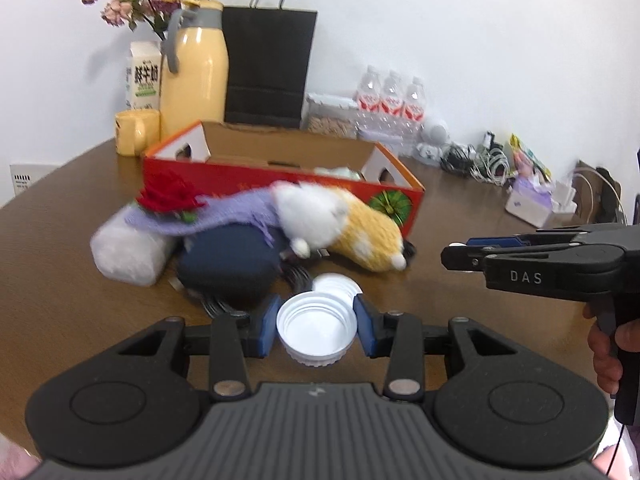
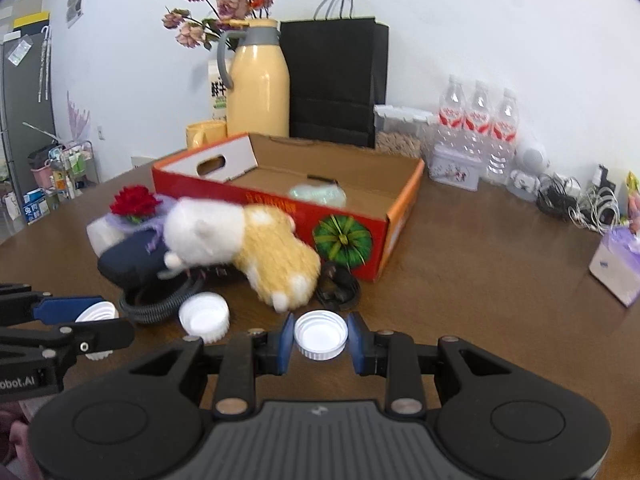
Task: Organize objects
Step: 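Grasp a small white cap with the right tool while the left tool grasps a large white cap, then carry both caps over the cardboard box and open both tools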
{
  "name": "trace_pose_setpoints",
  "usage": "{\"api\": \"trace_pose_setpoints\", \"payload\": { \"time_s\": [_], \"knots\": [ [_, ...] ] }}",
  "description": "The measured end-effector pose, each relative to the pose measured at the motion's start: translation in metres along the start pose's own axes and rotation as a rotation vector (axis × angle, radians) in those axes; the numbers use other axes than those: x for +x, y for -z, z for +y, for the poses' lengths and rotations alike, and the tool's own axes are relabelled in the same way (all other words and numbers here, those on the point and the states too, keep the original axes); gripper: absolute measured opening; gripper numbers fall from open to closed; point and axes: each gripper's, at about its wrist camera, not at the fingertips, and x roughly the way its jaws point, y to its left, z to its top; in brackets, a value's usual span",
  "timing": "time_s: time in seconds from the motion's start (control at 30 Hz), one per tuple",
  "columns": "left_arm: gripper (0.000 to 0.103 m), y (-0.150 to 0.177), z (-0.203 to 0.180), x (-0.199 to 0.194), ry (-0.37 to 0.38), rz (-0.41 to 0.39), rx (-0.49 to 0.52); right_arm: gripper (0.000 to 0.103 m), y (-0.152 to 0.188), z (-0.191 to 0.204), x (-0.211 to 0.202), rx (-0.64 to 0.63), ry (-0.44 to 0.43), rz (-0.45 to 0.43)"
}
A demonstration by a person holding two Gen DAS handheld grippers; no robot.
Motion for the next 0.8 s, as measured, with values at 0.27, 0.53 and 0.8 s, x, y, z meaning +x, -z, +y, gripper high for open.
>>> {"api": "trace_pose_setpoints", "payload": {
  "time_s": [0.27,0.53,0.8],
  "knots": [
    [0.04,-0.043,0.028,0.004,0.009,-0.074,0.008,0.027,-0.042,0.016,0.013,-0.019,-0.008,-0.053],
    [0.04,-0.095,0.056,0.037,0.006,-0.115,0.036,0.027,-0.082,0.027,0.049,-0.003,0.0,-0.076],
    [0.04,-0.128,0.075,0.09,0.002,-0.076,0.057,0.027,-0.106,0.026,0.098,0.03,0.005,-0.053]
  ]
}}
